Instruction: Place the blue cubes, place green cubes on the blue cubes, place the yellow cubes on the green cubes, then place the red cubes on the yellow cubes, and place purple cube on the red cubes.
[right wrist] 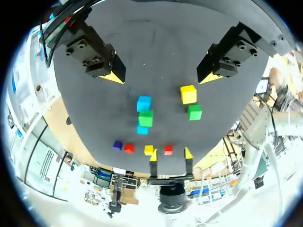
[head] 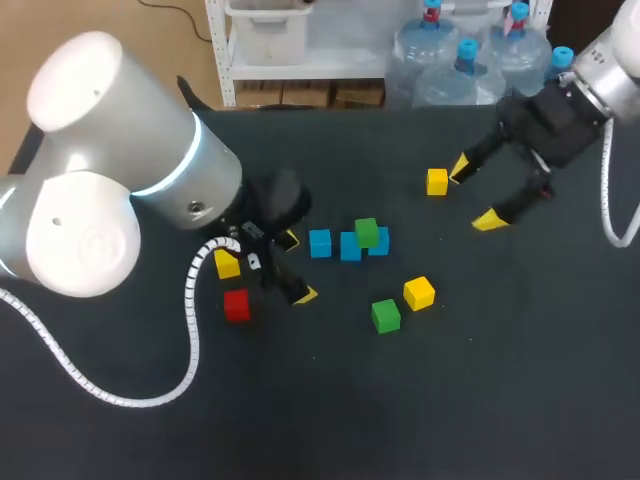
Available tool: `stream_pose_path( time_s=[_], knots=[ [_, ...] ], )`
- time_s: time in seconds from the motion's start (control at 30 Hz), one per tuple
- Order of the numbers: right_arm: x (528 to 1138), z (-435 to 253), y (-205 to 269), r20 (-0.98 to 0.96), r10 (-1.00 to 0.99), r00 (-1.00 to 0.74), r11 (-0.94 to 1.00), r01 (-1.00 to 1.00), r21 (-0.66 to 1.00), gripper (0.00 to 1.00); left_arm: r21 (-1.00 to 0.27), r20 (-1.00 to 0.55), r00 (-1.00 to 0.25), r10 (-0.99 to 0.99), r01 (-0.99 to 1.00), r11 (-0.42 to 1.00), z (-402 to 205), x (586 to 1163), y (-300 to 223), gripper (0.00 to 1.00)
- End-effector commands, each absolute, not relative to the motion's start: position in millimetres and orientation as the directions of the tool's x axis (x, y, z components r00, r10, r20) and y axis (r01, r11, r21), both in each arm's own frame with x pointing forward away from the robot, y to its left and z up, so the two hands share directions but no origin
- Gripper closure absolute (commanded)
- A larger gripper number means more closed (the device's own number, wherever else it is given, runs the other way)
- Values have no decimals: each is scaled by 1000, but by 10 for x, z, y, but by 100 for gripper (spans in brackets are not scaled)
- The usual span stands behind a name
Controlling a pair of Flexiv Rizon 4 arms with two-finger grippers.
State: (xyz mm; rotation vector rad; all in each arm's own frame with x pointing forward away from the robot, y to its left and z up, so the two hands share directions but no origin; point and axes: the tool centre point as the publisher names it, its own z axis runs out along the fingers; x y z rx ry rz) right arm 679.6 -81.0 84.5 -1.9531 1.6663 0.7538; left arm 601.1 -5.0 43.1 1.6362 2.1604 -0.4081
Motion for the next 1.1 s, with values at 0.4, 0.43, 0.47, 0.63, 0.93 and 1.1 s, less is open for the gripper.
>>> stream_pose_path(
  time_s=[0.4,0.43,0.47,0.63,0.93,1.1],
  knots=[
    [7028,749,-806,-655,-756,9,-51,-998,45,0,6,-479,-235,846,963,271,430,6015,-45,0],
    [7028,749,-806,-655,-756,9,-51,-998,45,0,6,-479,-235,846,963,271,430,6015,-45,0],
    [7028,749,-806,-655,-756,9,-51,-998,45,0,14,-469,-235,851,962,274,437,5987,-66,0],
    [7028,749,-806,-655,-756,9,-51,-998,45,0,-10,-437,-262,860,958,286,448,5925,-239,0],
    [7028,749,-806,-655,-756,9,-51,-998,45,0,-33,-428,-179,886,983,182,409,5990,-539,0],
    [7028,749,-806,-655,-756,9,-51,-998,45,0,-37,-412,-168,896,985,167,408,5979,-586,0]
  ],
)
